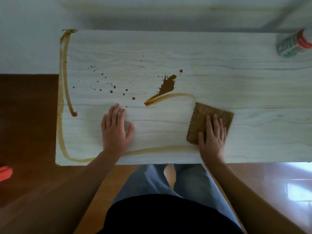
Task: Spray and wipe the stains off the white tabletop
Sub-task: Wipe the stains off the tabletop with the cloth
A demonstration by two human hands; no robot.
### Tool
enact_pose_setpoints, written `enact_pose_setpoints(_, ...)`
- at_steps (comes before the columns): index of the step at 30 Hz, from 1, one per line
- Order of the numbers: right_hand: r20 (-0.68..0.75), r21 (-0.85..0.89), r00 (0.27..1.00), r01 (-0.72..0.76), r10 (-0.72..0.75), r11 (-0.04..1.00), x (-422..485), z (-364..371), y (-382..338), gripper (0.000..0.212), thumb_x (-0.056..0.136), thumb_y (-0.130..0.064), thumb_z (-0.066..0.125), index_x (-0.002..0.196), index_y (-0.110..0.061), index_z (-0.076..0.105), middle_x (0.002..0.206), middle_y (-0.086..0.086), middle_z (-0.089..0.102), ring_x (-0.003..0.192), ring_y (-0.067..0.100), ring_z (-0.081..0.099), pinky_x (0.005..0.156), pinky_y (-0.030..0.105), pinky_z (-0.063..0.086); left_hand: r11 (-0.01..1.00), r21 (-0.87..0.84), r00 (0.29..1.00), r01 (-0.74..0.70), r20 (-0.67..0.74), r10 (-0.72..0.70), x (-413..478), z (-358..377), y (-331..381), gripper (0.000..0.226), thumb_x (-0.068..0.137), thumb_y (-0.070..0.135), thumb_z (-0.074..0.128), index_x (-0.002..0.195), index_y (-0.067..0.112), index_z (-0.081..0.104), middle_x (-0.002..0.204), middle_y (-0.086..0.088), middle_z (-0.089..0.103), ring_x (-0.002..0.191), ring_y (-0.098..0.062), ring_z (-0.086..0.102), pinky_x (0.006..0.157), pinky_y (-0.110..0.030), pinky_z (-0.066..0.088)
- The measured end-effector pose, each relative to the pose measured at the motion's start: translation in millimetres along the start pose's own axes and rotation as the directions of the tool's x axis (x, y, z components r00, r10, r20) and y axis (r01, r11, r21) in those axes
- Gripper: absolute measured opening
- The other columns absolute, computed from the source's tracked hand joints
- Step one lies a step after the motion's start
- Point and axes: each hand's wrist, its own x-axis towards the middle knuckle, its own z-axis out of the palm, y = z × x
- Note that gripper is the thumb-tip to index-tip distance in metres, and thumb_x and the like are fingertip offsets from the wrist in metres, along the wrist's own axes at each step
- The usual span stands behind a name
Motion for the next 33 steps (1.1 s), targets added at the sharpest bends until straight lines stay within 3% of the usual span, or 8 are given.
enact_pose_setpoints(3,0.013,-0.007,0.996,-0.084,0.084,0.996,-21.2,15.8,-36.7,0.066,0.104,-0.029,0.040,0.163,-0.021,0.011,0.171,0.003,0.000,0.156,0.023,-0.009,0.127,0.046,-0.006,0.999,-0.029,0.999,0.032,0.026,-0.032,-0.6,-1.2,3.0,0.061,0.098,0.041,0.048,0.149,0.007,0.046,0.166,-0.012,0.034,0.157,-0.031,0.024,0.125,-0.053,0.022)
enact_pose_setpoints(8,0.076,-0.060,0.956,0.287,-0.282,0.956,-62.0,45.4,-78.2,0.070,0.095,-0.026,0.046,0.160,-0.019,0.024,0.170,0.004,0.013,0.157,0.026,0.001,0.127,0.051,0.002,0.999,-0.021,0.996,0.042,0.084,-0.041,1.6,-7.9,4.1,0.060,0.100,0.042,0.047,0.150,0.009,0.044,0.167,-0.012,0.031,0.157,-0.031,0.022,0.125,-0.055,0.022)
enact_pose_setpoints(11,0.111,-0.038,0.914,0.397,-0.391,0.917,-56.6,41.3,-68.7,0.067,0.096,-0.032,0.047,0.159,-0.022,0.028,0.169,0.002,0.018,0.157,0.024,0.006,0.127,0.047,0.003,0.999,-0.004,0.993,0.038,0.115,-0.038,2.0,-11.7,5.9,0.057,0.102,0.039,0.051,0.150,0.009,0.044,0.167,-0.012,0.031,0.156,-0.031,0.023,0.125,-0.055,0.024)
enact_pose_setpoints(14,0.089,-0.023,0.874,0.480,-0.477,0.877,-36.4,28.3,-37.9,0.066,0.097,-0.041,0.050,0.158,-0.023,0.032,0.167,0.001,0.025,0.156,0.023,0.016,0.125,0.047,0.017,0.998,0.007,0.989,0.055,0.140,-0.056,2.1,-13.2,8.1,0.058,0.102,0.034,0.056,0.152,0.008,0.042,0.168,-0.012,0.028,0.158,-0.031,0.020,0.126,-0.054,0.021)
enact_pose_setpoints(20,0.005,-0.030,0.957,0.289,-0.289,0.957,-1.2,10.7,-4.7,0.065,0.102,-0.041,0.044,0.161,-0.023,0.021,0.169,0.001,0.015,0.157,0.020,0.006,0.127,0.040,0.002,0.995,0.049,0.978,0.091,0.182,-0.098,1.9,-15.9,19.7,0.063,0.105,0.042,0.048,0.157,0.009,0.034,0.171,-0.012,0.020,0.160,-0.031,0.012,0.129,-0.052,0.016)
enact_pose_setpoints(25,-0.032,0.036,0.981,0.194,-0.193,0.980,-21.0,15.9,-12.3,0.064,0.102,-0.036,0.041,0.161,-0.018,0.021,0.169,0.004,0.014,0.157,0.023,0.003,0.128,0.044,0.002,0.992,0.089,0.963,0.093,0.247,-0.112,-0.9,-23.4,26.7,0.071,0.107,0.048,0.039,0.163,0.010,0.019,0.174,-0.010,0.008,0.161,-0.029,0.003,0.130,-0.049,0.011)
enact_pose_setpoints(33,0.035,-0.007,0.965,0.261,-0.260,0.965,-53.1,13.7,1.5,0.065,0.103,-0.039,0.041,0.161,-0.021,0.019,0.170,0.002,0.009,0.157,0.021,-0.002,0.128,0.043,0.002,0.983,0.170,0.977,0.073,0.186,-0.105,-22.5,-37.2,7.4,0.062,0.106,0.045,0.043,0.156,0.009,0.034,0.168,-0.020,0.025,0.156,-0.039,0.022,0.123,-0.055,0.025)
